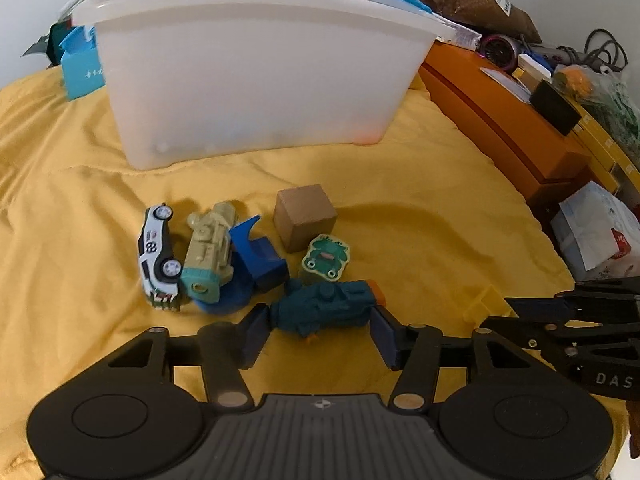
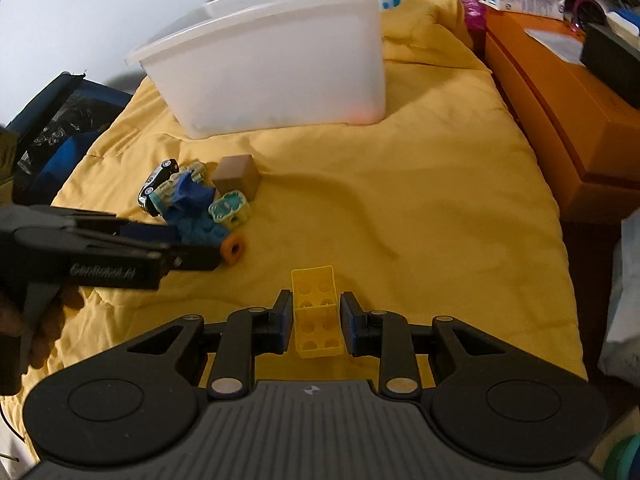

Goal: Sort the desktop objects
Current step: 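Grasp the teal toy car with the left tool while the right tool grasps a yellow brick, then drop the teal car into the bin with the left tool while the right tool drops the yellow brick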

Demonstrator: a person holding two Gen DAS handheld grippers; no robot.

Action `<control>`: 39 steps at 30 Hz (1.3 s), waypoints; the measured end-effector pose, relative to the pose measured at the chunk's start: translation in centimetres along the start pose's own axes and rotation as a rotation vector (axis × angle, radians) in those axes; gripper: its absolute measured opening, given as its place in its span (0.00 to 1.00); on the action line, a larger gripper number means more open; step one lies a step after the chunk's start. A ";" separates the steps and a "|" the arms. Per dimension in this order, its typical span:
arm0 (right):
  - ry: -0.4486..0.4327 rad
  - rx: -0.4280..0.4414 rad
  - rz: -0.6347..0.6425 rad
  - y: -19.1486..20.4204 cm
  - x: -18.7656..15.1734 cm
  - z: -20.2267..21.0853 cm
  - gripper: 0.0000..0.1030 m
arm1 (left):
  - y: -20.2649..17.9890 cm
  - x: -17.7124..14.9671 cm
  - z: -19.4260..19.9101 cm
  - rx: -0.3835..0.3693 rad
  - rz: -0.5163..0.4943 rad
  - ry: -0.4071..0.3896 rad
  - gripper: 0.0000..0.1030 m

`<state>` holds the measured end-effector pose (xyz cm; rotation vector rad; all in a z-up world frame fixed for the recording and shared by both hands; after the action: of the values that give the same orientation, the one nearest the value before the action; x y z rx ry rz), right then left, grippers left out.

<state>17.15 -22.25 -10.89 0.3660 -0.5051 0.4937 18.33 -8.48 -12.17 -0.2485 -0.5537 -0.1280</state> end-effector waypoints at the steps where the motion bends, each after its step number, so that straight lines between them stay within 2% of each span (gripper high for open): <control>1: -0.002 0.002 -0.002 -0.1 0.0 0.1 0.28 | -0.1 0.0 0.0 0.004 -0.017 -0.002 0.56; 2: -0.004 0.003 -0.004 -0.1 0.0 0.2 0.28 | -0.2 -0.1 0.1 0.006 -0.034 -0.007 0.56; 3: -0.006 0.004 -0.004 -0.1 0.1 0.2 0.28 | -0.4 -0.1 0.1 0.004 -0.048 -0.010 0.50; 4: -0.008 0.003 -0.004 0.0 0.1 0.2 0.28 | -0.5 -0.2 0.2 -0.004 -0.061 -0.009 0.31; 5: -0.010 0.003 -0.006 0.0 0.1 0.2 0.28 | -0.5 -0.3 0.3 -0.019 -0.072 0.000 0.31; 10: -0.016 0.013 -0.006 0.3 0.1 0.3 0.28 | 0.0 -0.7 1.5 -0.030 -0.074 -0.023 0.30; 14: -0.015 0.017 -0.004 0.6 0.2 0.1 0.28 | 0.0 -1.0 2.6 -0.069 -0.104 -0.046 0.31; 17: -0.013 0.019 -0.002 0.7 0.2 0.1 0.28 | 0.2 -1.4 2.9 -0.099 -0.111 -0.019 0.31; 21: -0.011 0.023 -0.003 1.0 0.2 0.2 0.28 | 0.5 -1.0 3.4 -0.054 -0.139 -0.079 0.48; 24: -0.008 0.023 -0.009 1.1 0.1 0.3 0.28 | 0.2 -0.5 3.4 -0.092 -0.129 -0.085 0.49; 29: -0.001 0.022 -0.022 1.1 -0.2 0.2 0.28 | -1.1 -1.3 1.7 -0.106 -0.199 -0.020 0.48; 32: 0.001 0.019 -0.029 1.0 -0.3 0.3 0.28 | -1.5 -1.8 1.2 -0.107 -0.228 0.003 0.38; 35: -0.001 0.014 -0.032 0.9 -0.3 0.4 0.28 | -1.8 -2.0 1.7 -0.106 -0.249 -0.008 0.38; 39: -0.025 0.014 -0.041 1.0 0.4 1.0 0.28 | -0.8 -1.3 3.6 -0.094 -0.206 -0.048 0.38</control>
<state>16.53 -21.69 -9.68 0.3954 -0.5179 0.4537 15.22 -8.23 -9.76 -0.2860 -0.6209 -0.3487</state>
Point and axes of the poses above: each gripper's, at about its wrist camera, not at the fingertips, and z roughly against the way its jaws point, y to its left, x to its top, the point moved 7 cm from there along -z, roughly the way its jaws point, and after that the axes turned 2 degrees about y, right-handed, at the moved point
